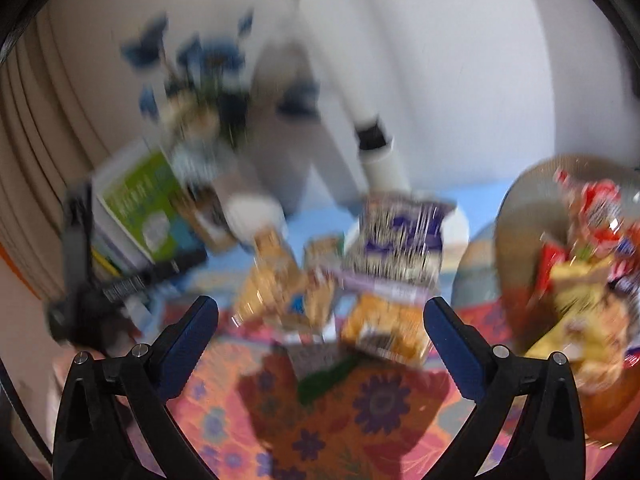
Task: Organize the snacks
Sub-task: 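Grasp the clear biscuit-stick bag with the left gripper while the right grasps the white pastry pack, then lift both packs into the amber bowl and open both grippers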
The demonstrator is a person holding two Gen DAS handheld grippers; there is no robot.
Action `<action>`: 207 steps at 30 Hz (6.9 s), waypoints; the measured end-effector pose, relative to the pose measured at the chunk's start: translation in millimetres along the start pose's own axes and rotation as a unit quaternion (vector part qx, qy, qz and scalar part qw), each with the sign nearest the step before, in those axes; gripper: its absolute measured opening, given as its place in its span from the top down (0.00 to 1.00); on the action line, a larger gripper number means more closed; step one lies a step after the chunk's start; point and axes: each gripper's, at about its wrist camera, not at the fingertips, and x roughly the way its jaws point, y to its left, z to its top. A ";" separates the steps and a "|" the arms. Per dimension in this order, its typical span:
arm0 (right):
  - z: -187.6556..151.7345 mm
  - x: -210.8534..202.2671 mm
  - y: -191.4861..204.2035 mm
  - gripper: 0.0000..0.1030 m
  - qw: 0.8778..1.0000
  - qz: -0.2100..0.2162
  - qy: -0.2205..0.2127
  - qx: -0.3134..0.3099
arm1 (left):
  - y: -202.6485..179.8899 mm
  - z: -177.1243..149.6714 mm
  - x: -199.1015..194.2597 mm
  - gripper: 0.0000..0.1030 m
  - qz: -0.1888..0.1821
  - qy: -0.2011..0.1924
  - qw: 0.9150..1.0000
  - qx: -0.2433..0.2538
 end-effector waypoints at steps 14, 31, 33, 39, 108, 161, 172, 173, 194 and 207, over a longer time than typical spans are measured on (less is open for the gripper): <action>-75.3 106.2 72.0 0.00 0.902 -0.212 0.057 -0.371 | 3.9 -31.8 83.5 0.00 -0.116 0.038 0.992 0.003; -69.7 99.3 43.3 0.00 0.961 -0.077 0.141 -0.227 | 1.1 -33.7 84.3 0.00 -0.114 0.036 0.993 0.007; -58.9 102.1 31.0 0.00 0.970 -0.053 0.143 -0.190 | 0.8 -33.9 84.3 0.00 -0.113 0.036 0.993 0.008; -58.1 112.4 40.1 0.00 0.961 -0.094 0.146 -0.215 | 1.3 -33.6 85.0 0.00 -0.113 0.036 0.993 0.008; -54.7 117.2 39.1 0.00 0.963 -0.097 0.143 -0.206 | 1.3 -33.8 85.4 0.00 -0.113 0.034 0.993 0.007; -51.7 25.5 9.3 0.53 0.993 0.077 -0.037 -0.083 | -8.0 -46.1 28.1 0.46 -0.039 -0.097 0.994 0.024; 29.9 -81.5 -22.2 0.53 0.989 0.035 -0.122 -0.079 | -103.0 4.4 -37.1 0.46 -0.127 -0.092 0.987 0.022; 39.7 -90.6 -32.2 0.53 0.989 0.019 -0.127 -0.076 | -118.5 9.7 -38.1 0.46 -0.133 -0.091 0.986 0.033; 59.1 -120.0 -151.4 0.10 0.986 -0.129 -0.087 0.058 | -235.9 12.5 21.2 0.06 -0.139 -0.017 0.985 0.103; 56.3 -29.9 -18.6 0.08 0.996 -0.056 -0.043 -0.050 | -82.3 40.1 -0.5 0.06 -0.031 -0.059 0.997 0.033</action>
